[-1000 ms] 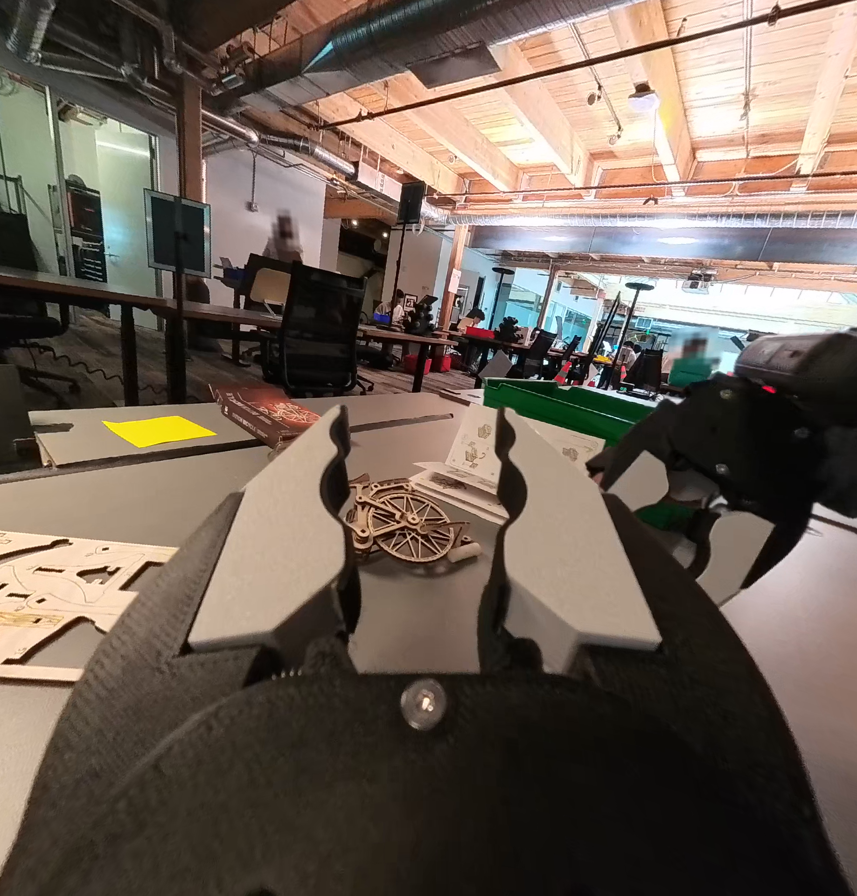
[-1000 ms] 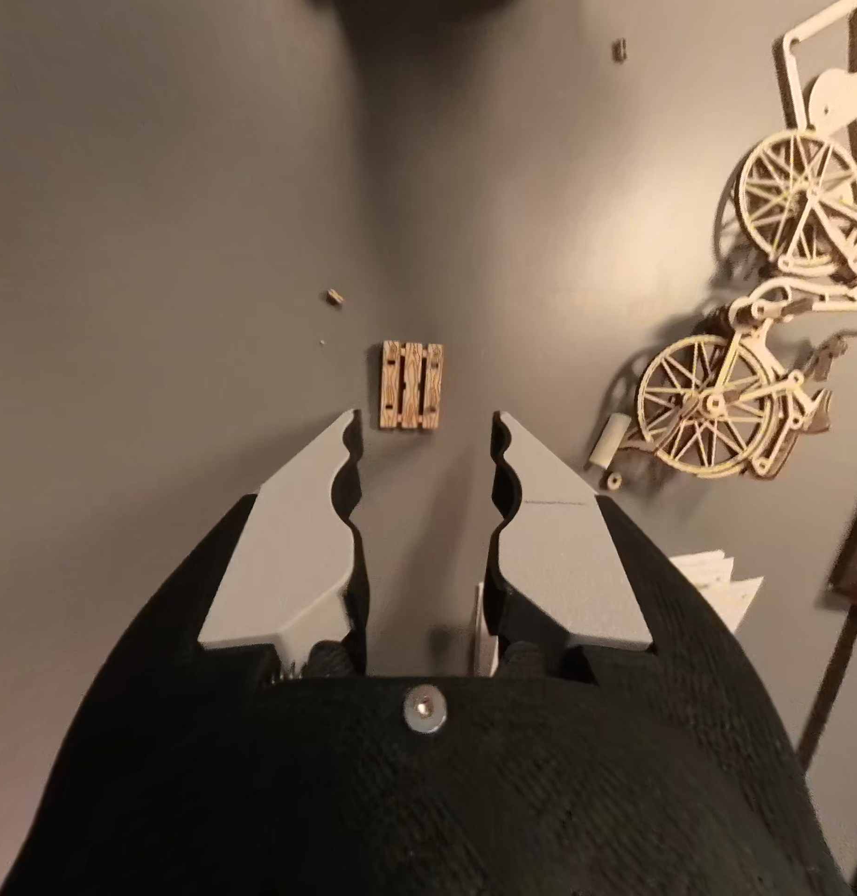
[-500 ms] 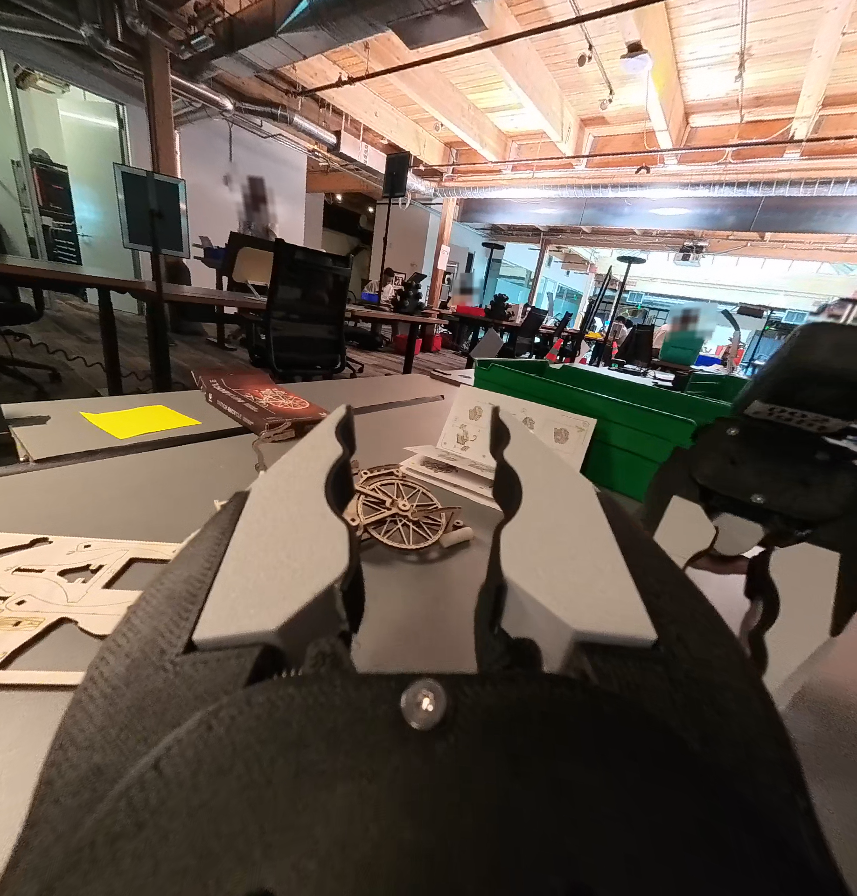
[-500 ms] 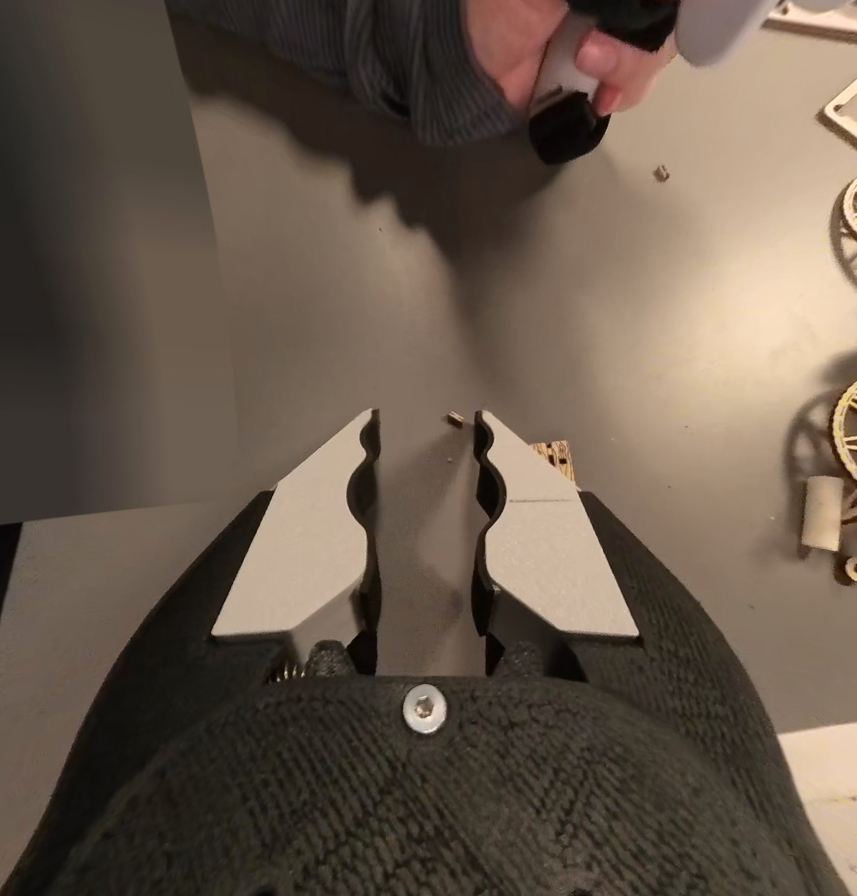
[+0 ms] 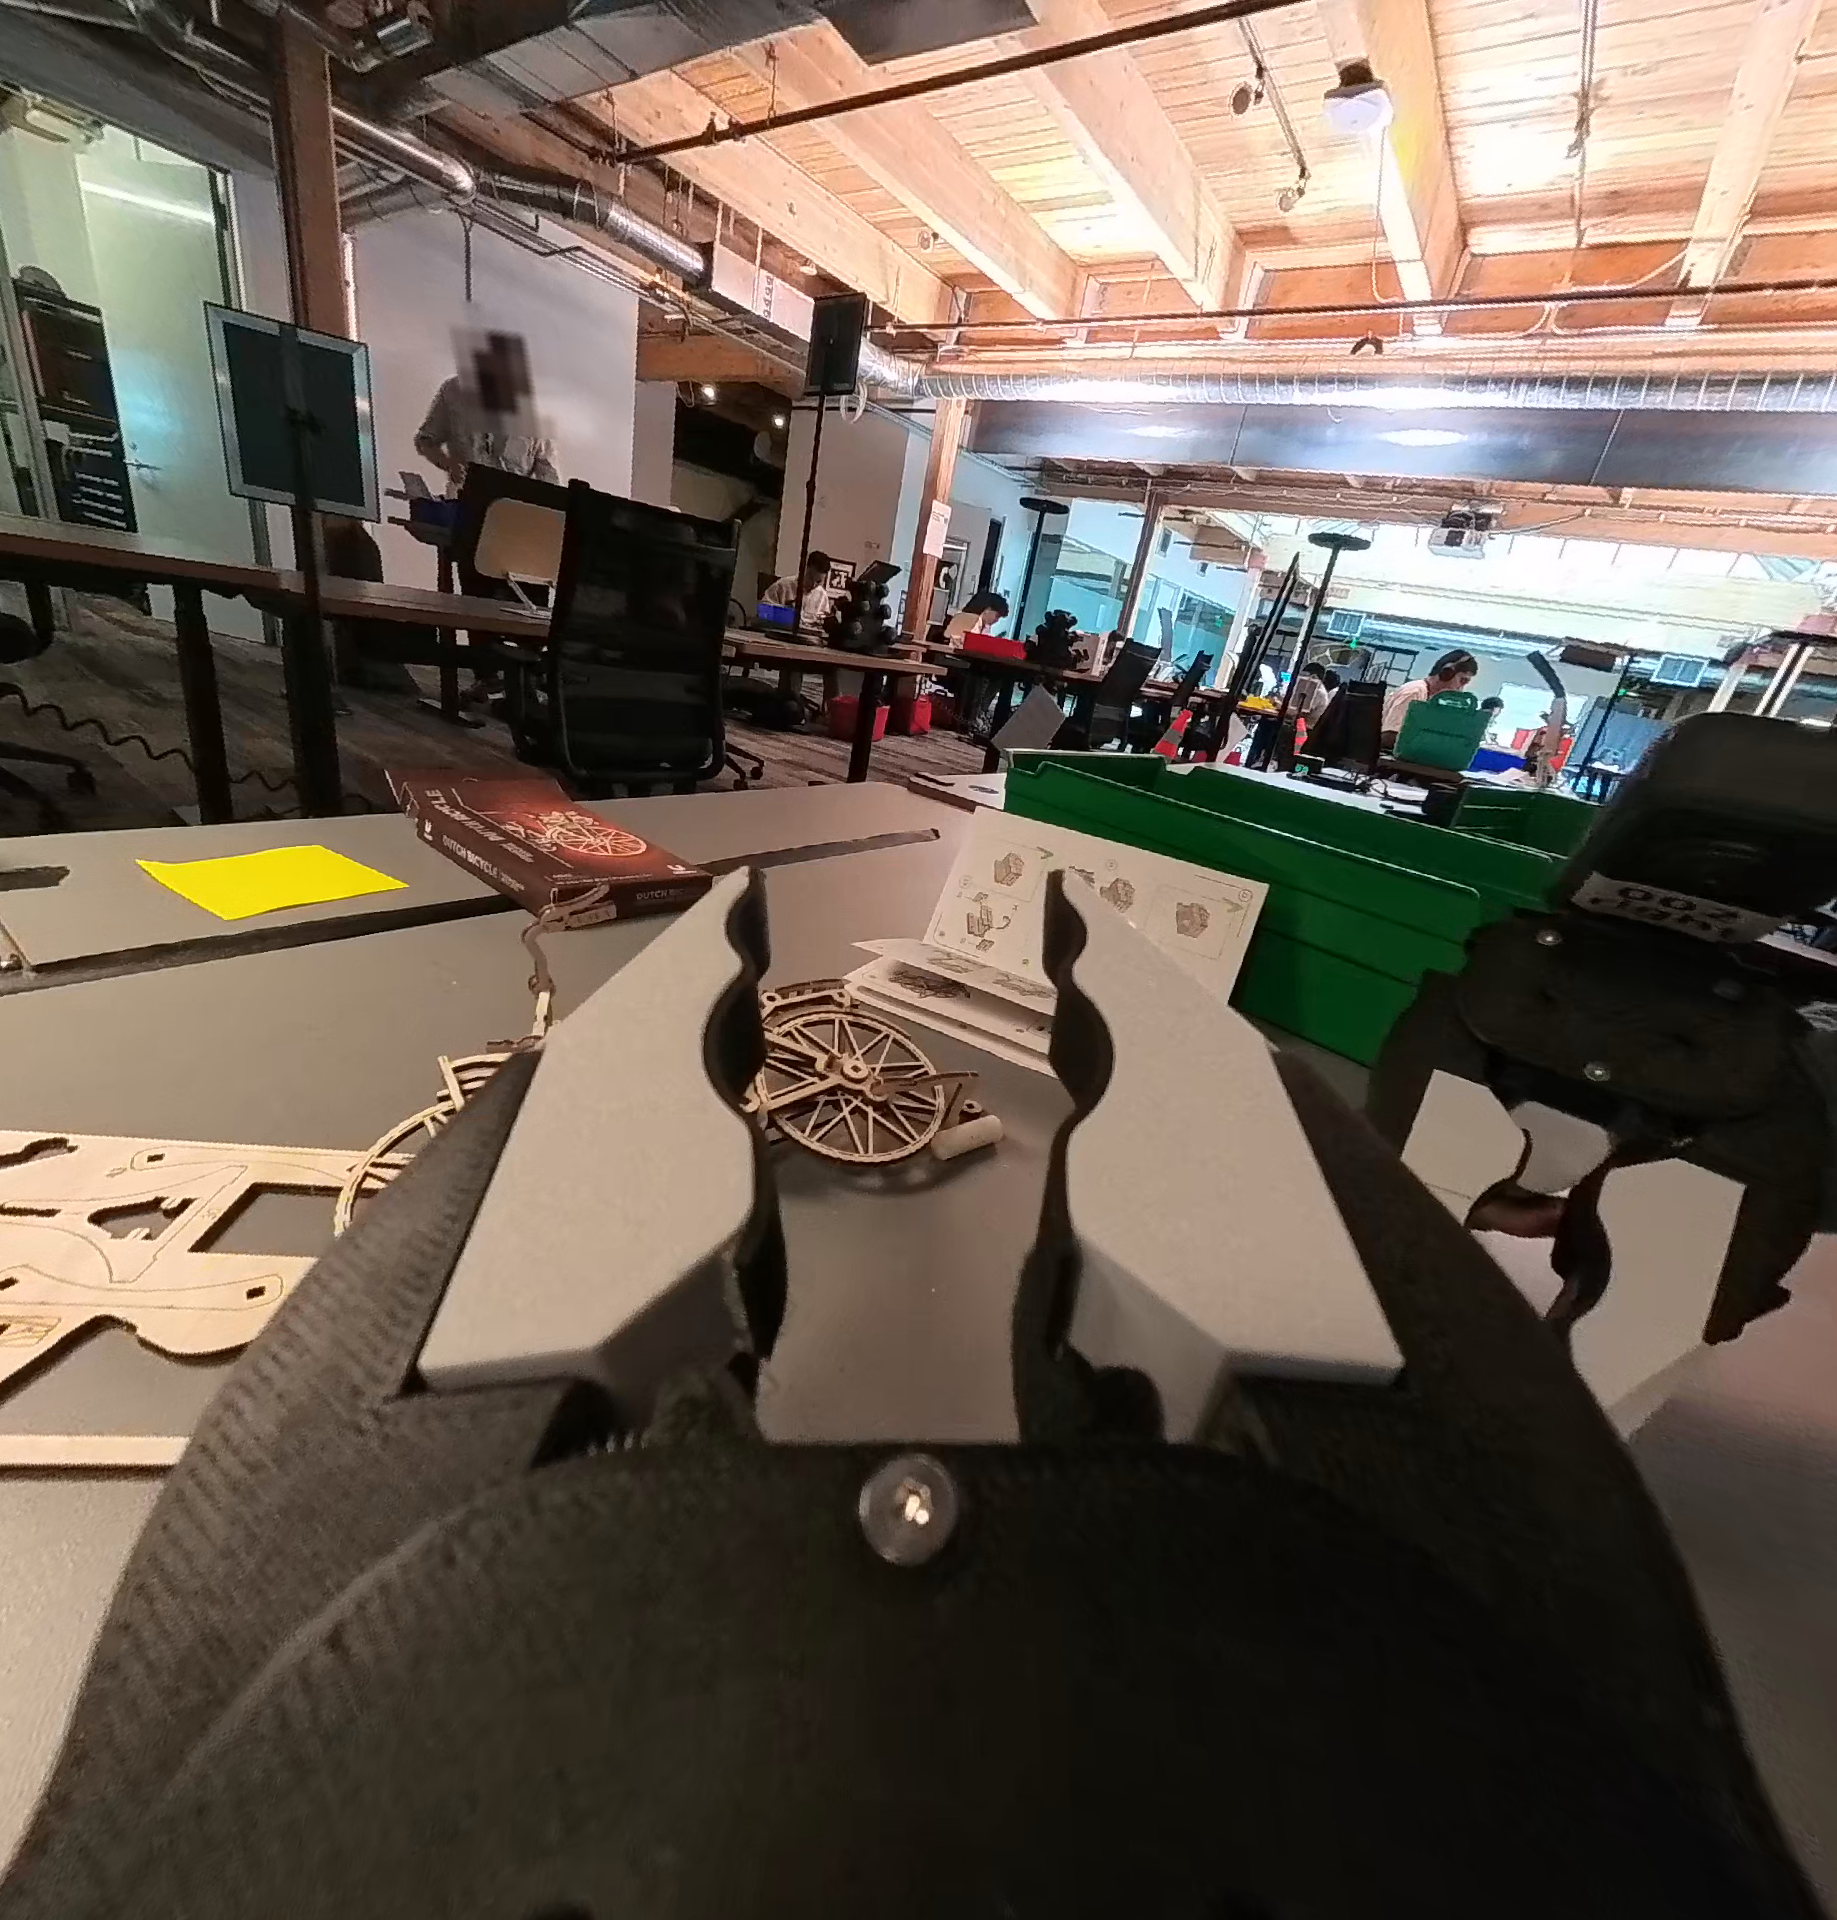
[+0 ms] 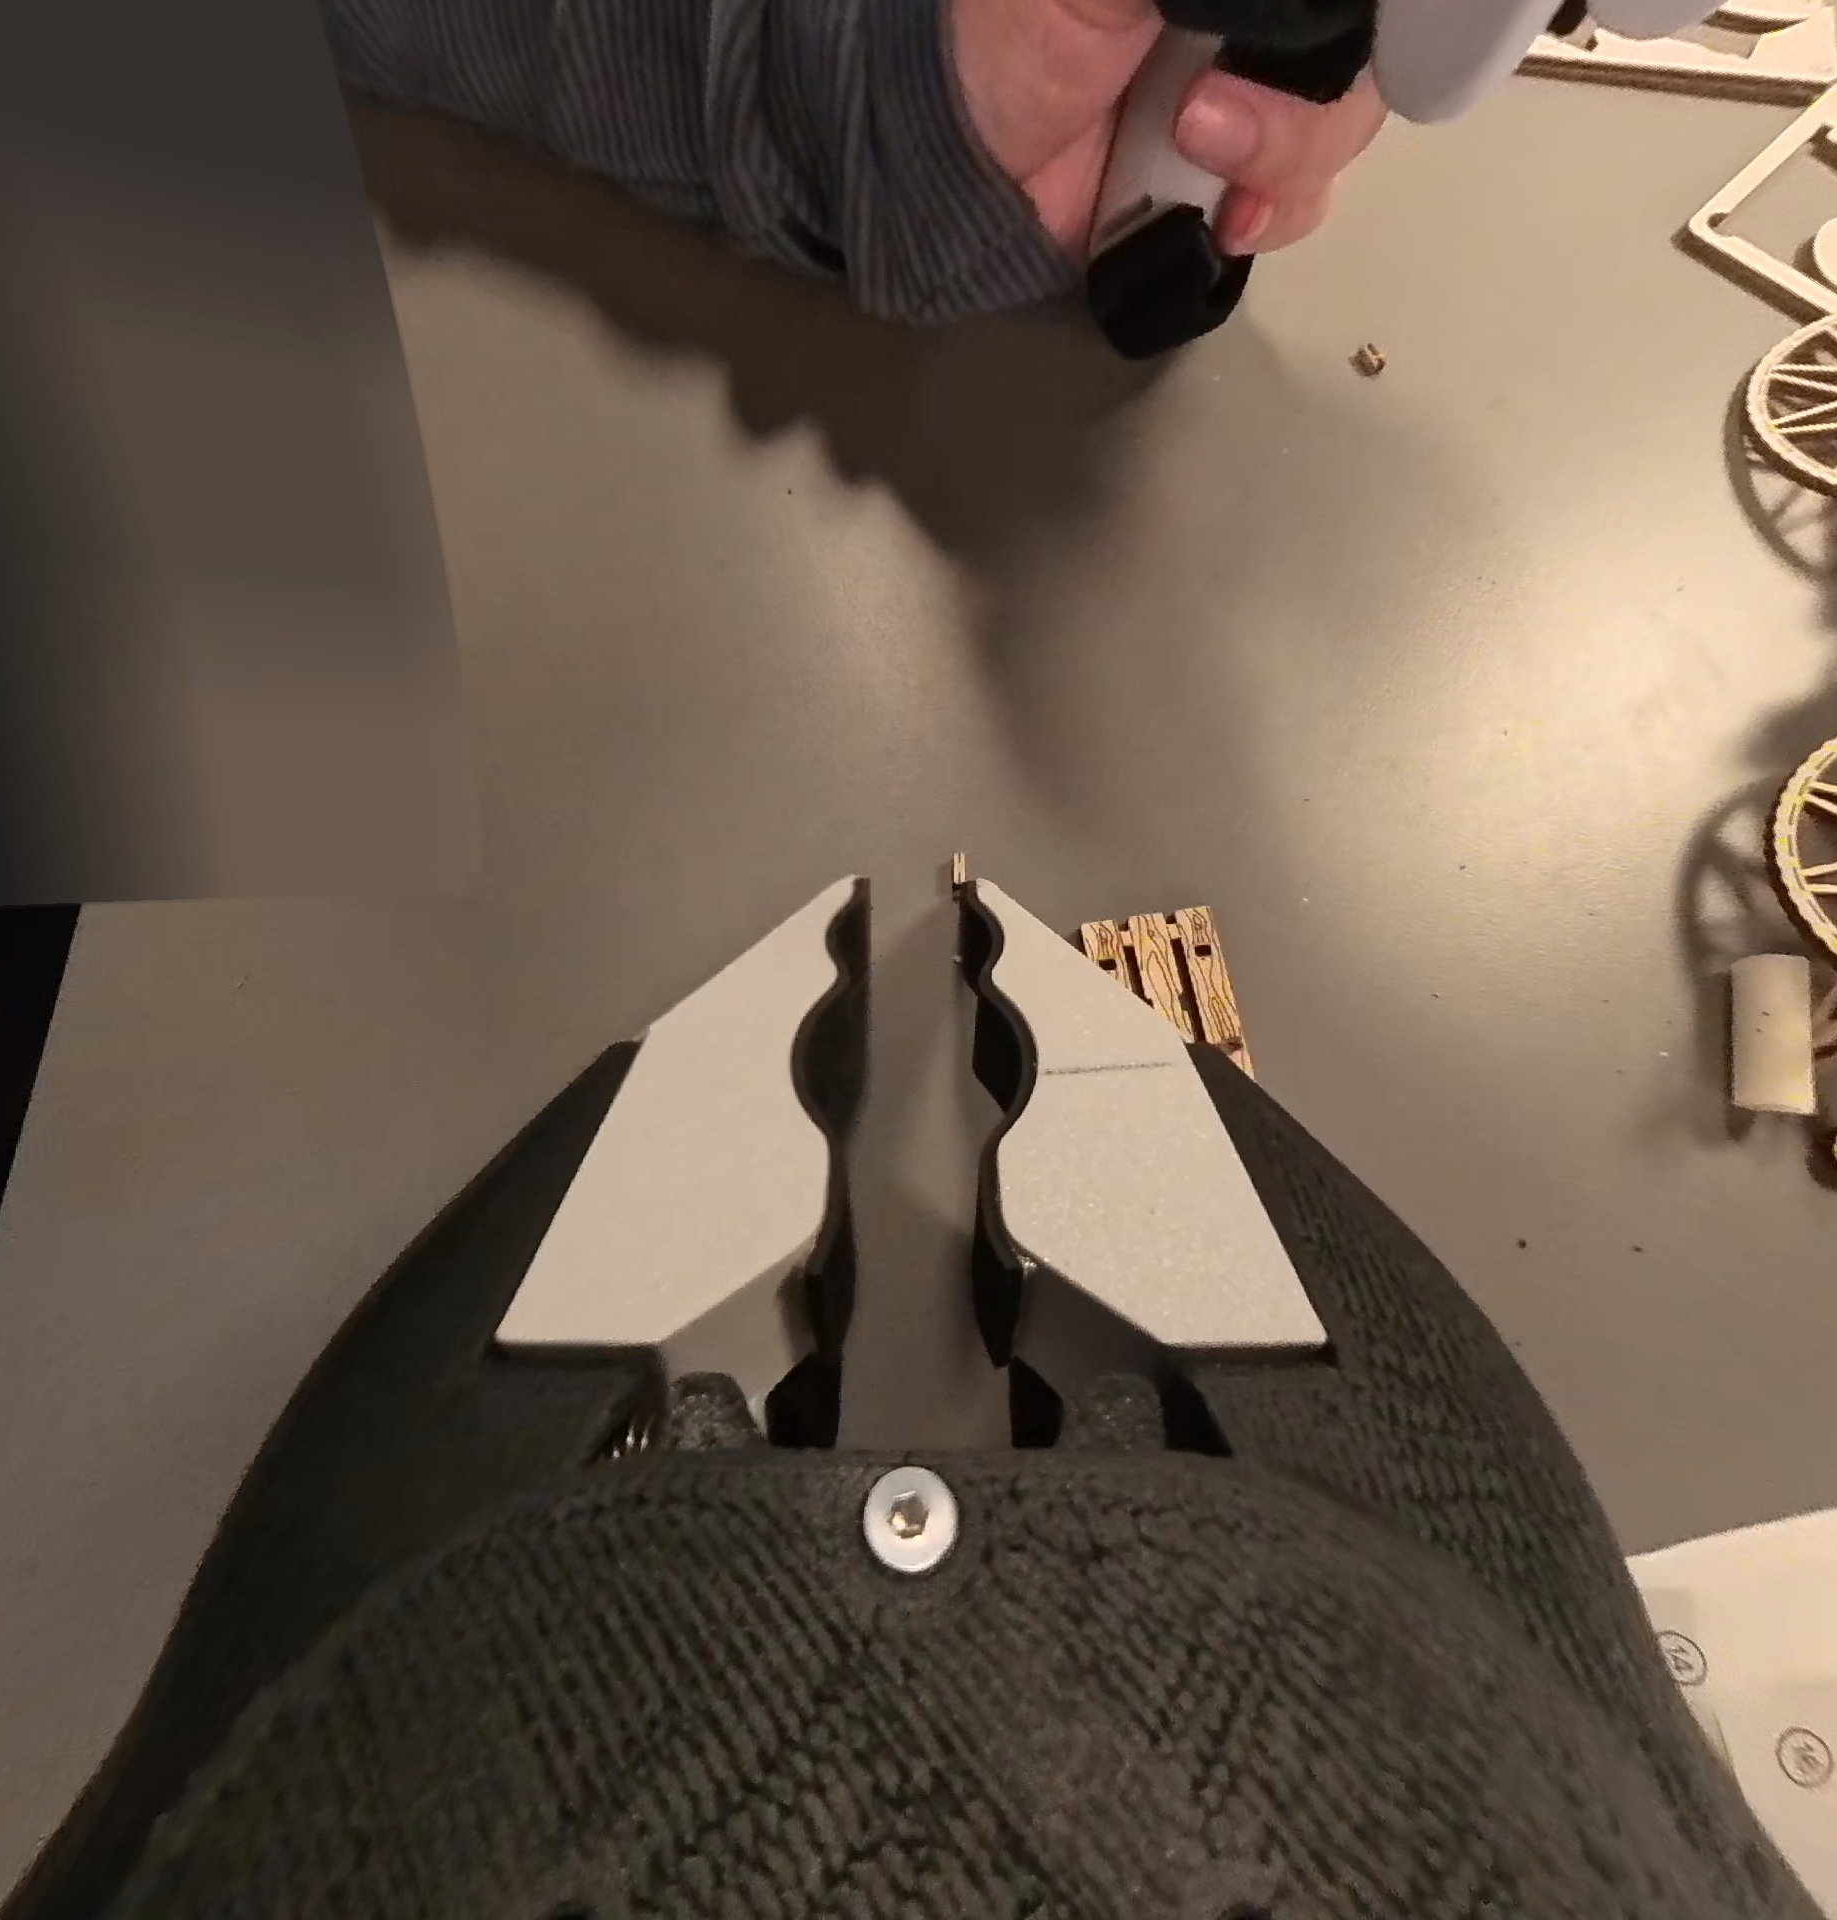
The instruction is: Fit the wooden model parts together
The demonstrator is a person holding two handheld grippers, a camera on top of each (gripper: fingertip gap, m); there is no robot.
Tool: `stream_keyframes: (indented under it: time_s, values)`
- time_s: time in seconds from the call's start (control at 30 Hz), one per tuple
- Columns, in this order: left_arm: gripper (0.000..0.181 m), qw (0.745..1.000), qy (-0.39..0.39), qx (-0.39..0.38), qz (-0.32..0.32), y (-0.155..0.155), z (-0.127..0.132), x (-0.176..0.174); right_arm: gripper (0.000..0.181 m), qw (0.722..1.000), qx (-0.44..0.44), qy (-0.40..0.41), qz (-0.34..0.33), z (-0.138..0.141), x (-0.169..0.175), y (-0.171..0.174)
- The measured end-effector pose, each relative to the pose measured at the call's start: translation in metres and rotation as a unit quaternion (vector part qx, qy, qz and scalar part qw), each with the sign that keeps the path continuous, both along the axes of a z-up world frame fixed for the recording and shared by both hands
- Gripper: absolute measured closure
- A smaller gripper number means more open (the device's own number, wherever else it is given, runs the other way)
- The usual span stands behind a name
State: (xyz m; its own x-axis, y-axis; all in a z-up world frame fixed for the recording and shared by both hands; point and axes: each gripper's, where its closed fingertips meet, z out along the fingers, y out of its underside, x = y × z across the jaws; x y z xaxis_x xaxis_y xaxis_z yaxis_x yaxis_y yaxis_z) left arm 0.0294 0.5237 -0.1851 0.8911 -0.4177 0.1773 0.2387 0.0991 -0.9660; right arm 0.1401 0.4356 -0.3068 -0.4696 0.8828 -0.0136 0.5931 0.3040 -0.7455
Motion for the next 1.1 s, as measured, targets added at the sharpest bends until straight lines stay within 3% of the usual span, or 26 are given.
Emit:
stream_keyframes:
  time_s: [0.77, 0.97, 1.03, 1.1]
  values:
    - [0.136, 1.0, -0.007, -0.015, -0.015, 0.0, -0.003, 0.003, 0.181, 0.999, 0.025, 0.028, -0.015, -0.001, -0.011, 0.003]
    - [0.15, 0.99, -0.034, -0.052, -0.13, -0.008, -0.004, 0.027, 0.181, 0.992, 0.098, 0.073, -0.019, 0.005, -0.013, 0.003]
    - [0.152, 0.973, -0.034, -0.085, -0.214, -0.016, -0.011, 0.046, 0.181, 0.979, 0.161, 0.115, -0.043, 0.017, -0.016, 0.013]
    - [0.152, 0.939, -0.043, -0.133, -0.313, -0.029, -0.022, 0.069, 0.181, 0.955, 0.241, 0.158, -0.067, 0.032, -0.016, 0.025]
